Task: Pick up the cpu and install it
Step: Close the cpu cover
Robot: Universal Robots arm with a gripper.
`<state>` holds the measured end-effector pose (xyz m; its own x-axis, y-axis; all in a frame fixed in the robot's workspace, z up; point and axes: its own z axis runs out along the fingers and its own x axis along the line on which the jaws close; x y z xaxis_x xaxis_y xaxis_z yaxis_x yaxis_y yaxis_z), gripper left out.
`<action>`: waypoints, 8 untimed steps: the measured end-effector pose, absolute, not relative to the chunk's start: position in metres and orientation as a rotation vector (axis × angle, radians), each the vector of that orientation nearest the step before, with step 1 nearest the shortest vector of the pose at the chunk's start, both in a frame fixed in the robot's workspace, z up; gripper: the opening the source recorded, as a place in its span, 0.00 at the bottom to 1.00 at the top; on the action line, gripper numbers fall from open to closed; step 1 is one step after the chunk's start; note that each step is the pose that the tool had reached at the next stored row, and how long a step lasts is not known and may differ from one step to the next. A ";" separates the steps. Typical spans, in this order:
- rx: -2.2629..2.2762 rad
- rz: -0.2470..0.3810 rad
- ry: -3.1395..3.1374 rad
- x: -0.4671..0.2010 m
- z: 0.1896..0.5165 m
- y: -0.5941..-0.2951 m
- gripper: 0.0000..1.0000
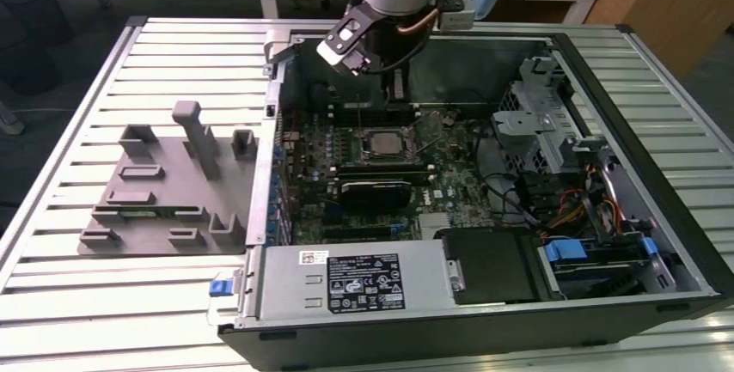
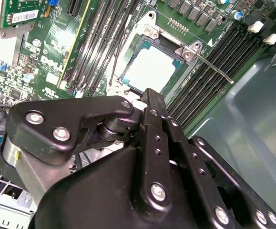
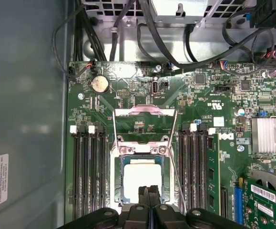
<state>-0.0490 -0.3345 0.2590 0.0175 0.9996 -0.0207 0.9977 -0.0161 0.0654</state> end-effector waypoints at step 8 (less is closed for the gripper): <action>2.195 0.045 2.158 -0.049 0.268 -0.335 0.11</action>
